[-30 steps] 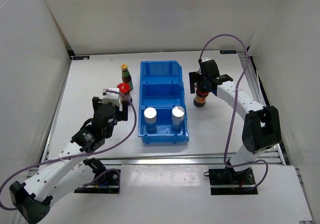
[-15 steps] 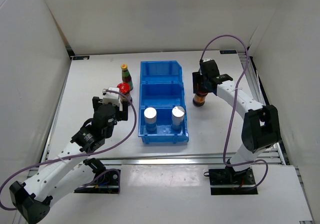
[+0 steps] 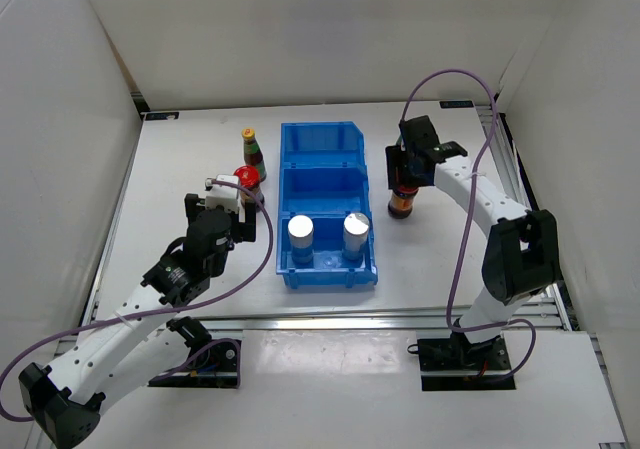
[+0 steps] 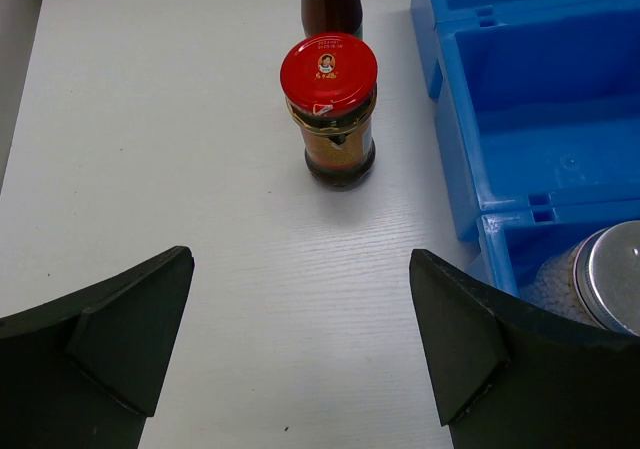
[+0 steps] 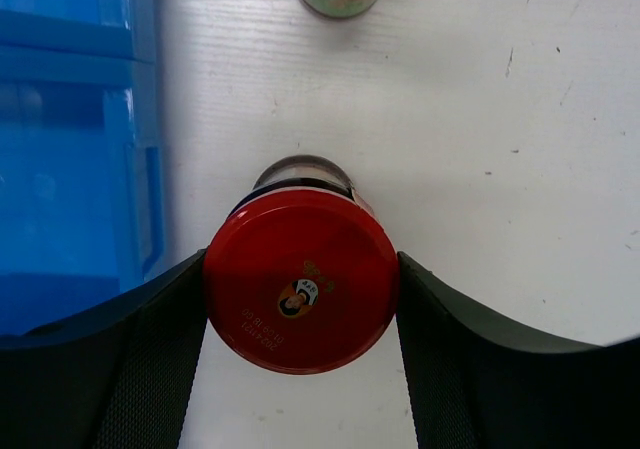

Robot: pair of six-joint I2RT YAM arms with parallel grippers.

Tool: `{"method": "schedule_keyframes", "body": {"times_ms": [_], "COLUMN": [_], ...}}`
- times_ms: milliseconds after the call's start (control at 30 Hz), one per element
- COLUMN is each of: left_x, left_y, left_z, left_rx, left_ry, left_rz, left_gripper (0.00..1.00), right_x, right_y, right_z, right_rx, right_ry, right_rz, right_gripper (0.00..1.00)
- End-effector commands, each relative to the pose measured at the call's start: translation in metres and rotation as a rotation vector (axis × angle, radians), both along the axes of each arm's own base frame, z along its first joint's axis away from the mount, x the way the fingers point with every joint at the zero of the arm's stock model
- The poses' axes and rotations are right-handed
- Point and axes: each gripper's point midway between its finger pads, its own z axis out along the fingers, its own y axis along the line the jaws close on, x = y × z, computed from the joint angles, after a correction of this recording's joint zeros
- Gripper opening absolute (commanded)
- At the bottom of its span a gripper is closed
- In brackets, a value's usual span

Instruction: Organize the condiment bottles

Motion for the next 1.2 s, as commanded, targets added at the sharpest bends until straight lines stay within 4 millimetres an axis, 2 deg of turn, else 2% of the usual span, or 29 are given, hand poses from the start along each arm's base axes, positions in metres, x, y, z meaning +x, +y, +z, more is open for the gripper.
{"method": "schedule_keyframes", "body": {"times_ms": [0,67,100,233,400,433,467,500,600,667,800,867,1033,1167], "left_x": [0.001,0.001,0.001,0.001,0.001,0.002,0.002,0.002,0.002,0.002,0.002,0.002,0.002,0.002], "left_y": [0.001,0.001,0.001,0.001,0.001,0.0,0.0,0.0,0.0,0.0,0.0,0.0,0.0,0.0], "left_z": [0.004,0.004,0.004,0.004,0.004,0.001,0.001,0.001,0.001,0.001,0.001,0.001,0.001,0.001], "left_rx": [-0.025,-0.025,-0.025,-0.025,-0.025,-0.019,-0.019,-0.019,-0.019,-0.019,-0.019,-0.019,-0.019,-0.019], "left_ry": [-0.018,-0.018,-0.018,-0.018,-0.018,-0.011,-0.011,-0.011,-0.011,-0.011,-0.011,-0.011,-0.011,-0.011], "left_rz": [0.009,0.009,0.009,0.009,0.009,0.009,0.009,0.009,0.009,0.009,0.009,0.009,0.009,0.009], "left_gripper": [1.0,1.0,1.0,1.0,1.0,1.0,1.0,1.0,1.0,1.0,1.0,1.0,1.0,1.0], "right_x": [0.014,0.013,0.014,0.009,-0.003,-0.005,-0.007,-0.012,-0.014,-0.015,-0.01,-0.008,0.0,0.004], "right_y": [0.002,0.001,0.004,0.017,0.049,0.061,0.069,0.083,0.109,0.119,0.135,0.136,0.14,0.147], "right_z": [0.076,0.09,0.105,0.137,0.178,0.18,0.191,0.191,0.185,0.176,0.145,0.124,0.097,0.067], "right_rx": [0.042,0.049,0.071,0.115,0.158,0.165,0.184,0.19,0.188,0.182,0.176,0.156,0.124,0.109], "right_ry": [-0.16,-0.179,-0.211,-0.258,-0.334,-0.338,-0.358,-0.355,-0.339,-0.318,-0.247,-0.207,-0.186,-0.127], "right_rz": [0.011,0.01,0.019,0.06,0.14,0.167,0.189,0.222,0.271,0.29,0.324,0.324,0.345,0.367], "right_gripper": [0.01,0.0,0.0,0.0,0.0,0.0,0.0,0.0,0.0,0.0,0.0,0.0,0.0,0.0]}}
